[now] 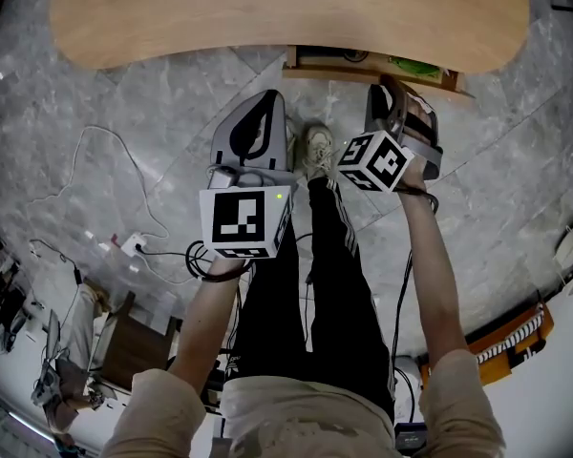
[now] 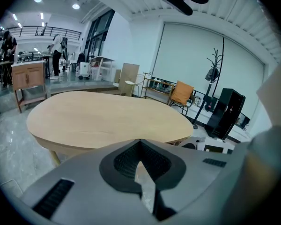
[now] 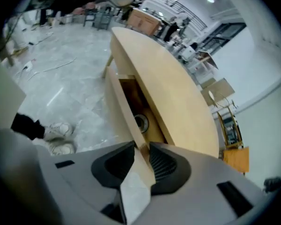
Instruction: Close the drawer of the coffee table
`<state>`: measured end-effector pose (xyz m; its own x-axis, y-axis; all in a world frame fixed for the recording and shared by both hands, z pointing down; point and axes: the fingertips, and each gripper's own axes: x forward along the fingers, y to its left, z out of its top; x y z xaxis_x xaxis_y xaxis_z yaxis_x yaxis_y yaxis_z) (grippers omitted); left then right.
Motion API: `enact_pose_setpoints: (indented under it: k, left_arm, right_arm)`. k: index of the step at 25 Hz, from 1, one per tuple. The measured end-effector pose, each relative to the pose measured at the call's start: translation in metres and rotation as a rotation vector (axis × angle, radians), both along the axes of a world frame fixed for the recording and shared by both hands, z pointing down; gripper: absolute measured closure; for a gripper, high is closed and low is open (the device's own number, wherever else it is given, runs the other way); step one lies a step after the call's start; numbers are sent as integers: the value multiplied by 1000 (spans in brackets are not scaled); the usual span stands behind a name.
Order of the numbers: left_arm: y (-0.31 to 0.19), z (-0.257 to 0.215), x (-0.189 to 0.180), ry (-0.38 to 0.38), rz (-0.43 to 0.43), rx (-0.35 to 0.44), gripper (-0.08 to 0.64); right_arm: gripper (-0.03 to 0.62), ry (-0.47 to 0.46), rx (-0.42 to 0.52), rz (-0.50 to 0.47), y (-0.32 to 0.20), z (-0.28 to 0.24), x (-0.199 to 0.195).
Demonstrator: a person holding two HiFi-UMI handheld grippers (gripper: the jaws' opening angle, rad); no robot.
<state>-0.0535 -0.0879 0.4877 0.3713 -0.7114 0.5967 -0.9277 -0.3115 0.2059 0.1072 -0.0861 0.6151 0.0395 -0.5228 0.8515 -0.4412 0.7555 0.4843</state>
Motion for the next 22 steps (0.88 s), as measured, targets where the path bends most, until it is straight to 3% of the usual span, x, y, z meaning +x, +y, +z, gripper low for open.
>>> enact_pose_setpoints:
  k: [3, 6, 11, 15, 22]
  left_arm:
    - [-3, 0, -1, 37, -17, -16, 551]
    - [-5, -4, -2, 24, -2, -3, 551]
    - [-2, 0, -4, 25, 11, -8, 551]
    - [2, 5, -5, 28, 20, -16, 551]
    - [8, 10, 1, 38, 49, -19, 551]
  right_arm:
    - [485, -84, 83, 281, -16, -5, 8]
    - [480, -158, 148, 533, -22, -10, 11]
    - [490, -305, 207, 834, -17, -9, 15]
    - [543, -467, 196, 954, -15, -4, 11]
    - [577, -612, 202, 969, -14, 0, 11]
